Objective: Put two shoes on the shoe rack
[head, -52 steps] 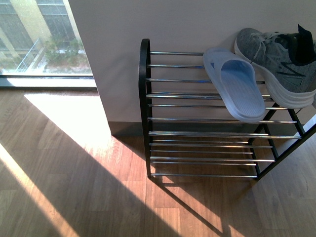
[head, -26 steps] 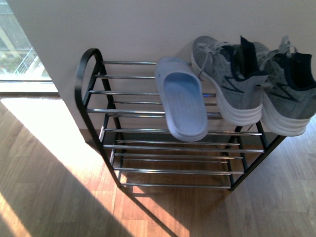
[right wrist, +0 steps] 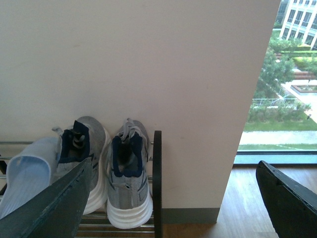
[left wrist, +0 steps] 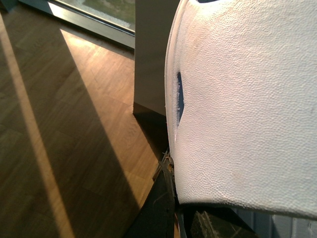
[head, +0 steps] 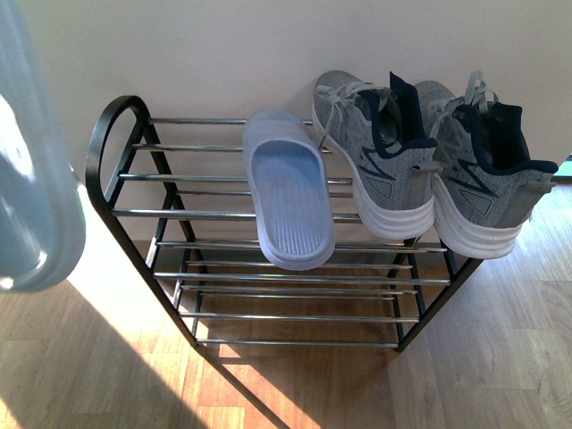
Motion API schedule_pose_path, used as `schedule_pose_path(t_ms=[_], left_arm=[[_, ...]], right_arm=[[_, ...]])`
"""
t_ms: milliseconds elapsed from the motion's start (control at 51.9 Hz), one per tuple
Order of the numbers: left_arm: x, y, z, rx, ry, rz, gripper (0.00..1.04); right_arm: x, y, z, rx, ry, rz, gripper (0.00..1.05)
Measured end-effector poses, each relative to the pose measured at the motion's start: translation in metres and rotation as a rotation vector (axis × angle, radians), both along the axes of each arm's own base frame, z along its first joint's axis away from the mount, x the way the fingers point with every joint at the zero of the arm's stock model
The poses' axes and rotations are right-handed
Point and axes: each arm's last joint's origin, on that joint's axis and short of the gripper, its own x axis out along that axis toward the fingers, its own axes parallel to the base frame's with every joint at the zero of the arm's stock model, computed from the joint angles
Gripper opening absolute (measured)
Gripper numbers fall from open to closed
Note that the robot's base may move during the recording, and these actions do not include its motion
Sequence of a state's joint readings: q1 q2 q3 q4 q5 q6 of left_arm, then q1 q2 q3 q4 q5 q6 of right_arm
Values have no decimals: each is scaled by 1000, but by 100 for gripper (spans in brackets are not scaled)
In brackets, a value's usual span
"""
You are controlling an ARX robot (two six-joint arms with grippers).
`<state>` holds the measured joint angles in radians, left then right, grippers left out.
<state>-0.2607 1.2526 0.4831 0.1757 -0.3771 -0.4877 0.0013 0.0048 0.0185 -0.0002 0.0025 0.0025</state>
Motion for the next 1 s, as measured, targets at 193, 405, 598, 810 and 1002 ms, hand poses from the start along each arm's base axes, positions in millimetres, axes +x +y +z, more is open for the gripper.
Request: schedule_pose_path(t_ms=[193,405,598,810,1002], left_arm=[[52,-13,-25,-145,91,-77,2],[115,-31,-59,-123,237,-132,2],[162,-42,-75,31,321,-202,2],[186,-51,-88,98,361,-254,2],[190,-55,-101,114,392,-278,11]], right_arm=[[0,0,0,0,0,0,96],[0,0,0,0,0,0,96],[0,0,0,0,0,0,96],[0,0,0,0,0,0,96],[0,0,0,0,0,0,96]])
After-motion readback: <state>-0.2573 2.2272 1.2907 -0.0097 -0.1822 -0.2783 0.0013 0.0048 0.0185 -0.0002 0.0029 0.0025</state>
